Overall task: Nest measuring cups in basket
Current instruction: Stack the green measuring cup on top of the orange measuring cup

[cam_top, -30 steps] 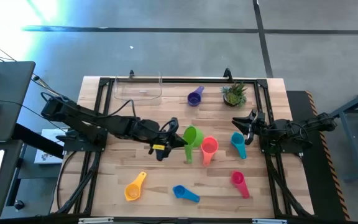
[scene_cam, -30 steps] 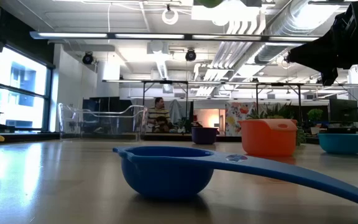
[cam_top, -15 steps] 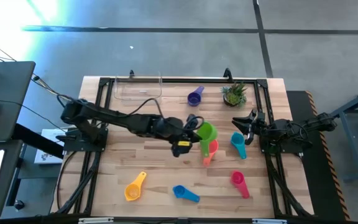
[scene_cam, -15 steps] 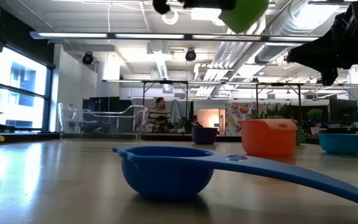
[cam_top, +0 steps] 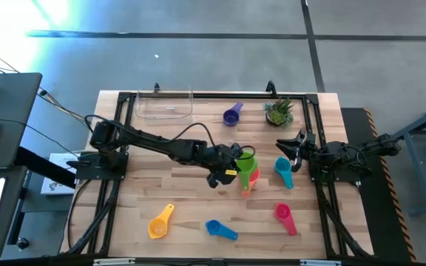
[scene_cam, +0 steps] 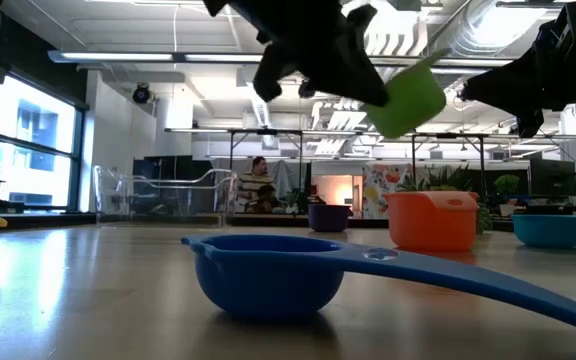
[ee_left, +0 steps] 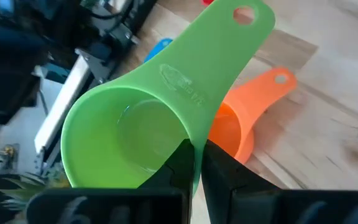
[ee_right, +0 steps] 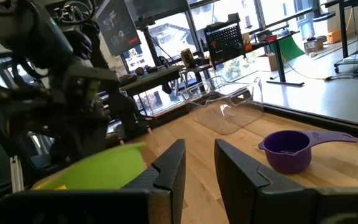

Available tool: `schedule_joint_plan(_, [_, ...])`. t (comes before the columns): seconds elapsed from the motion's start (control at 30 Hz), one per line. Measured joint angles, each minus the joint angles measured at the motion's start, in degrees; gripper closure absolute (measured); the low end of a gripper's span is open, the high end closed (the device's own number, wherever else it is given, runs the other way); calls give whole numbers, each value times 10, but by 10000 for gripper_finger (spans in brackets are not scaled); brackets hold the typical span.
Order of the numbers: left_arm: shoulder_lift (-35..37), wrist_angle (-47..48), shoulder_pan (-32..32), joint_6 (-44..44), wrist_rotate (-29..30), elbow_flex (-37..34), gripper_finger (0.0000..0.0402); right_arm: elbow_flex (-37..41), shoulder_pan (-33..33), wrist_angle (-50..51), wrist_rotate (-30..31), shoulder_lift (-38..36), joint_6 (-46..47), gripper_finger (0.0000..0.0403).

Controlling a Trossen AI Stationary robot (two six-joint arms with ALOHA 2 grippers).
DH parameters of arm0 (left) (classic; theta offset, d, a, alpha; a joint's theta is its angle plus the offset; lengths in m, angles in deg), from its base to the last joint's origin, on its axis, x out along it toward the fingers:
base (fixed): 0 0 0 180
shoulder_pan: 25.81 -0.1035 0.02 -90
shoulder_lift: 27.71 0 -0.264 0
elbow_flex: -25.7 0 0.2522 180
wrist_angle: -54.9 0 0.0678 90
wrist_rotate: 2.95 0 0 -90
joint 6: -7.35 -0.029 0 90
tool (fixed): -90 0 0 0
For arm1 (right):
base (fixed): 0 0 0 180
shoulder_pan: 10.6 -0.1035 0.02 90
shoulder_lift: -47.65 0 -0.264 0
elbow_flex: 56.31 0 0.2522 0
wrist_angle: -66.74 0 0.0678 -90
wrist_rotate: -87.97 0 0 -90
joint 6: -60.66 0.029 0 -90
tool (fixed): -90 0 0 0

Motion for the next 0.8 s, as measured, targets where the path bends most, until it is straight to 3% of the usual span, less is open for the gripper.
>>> schedule_joint_plan(0.8, [-63, -24, -8, -7, -47, -1, 390, 0, 0, 0, 0, 0, 0, 324])
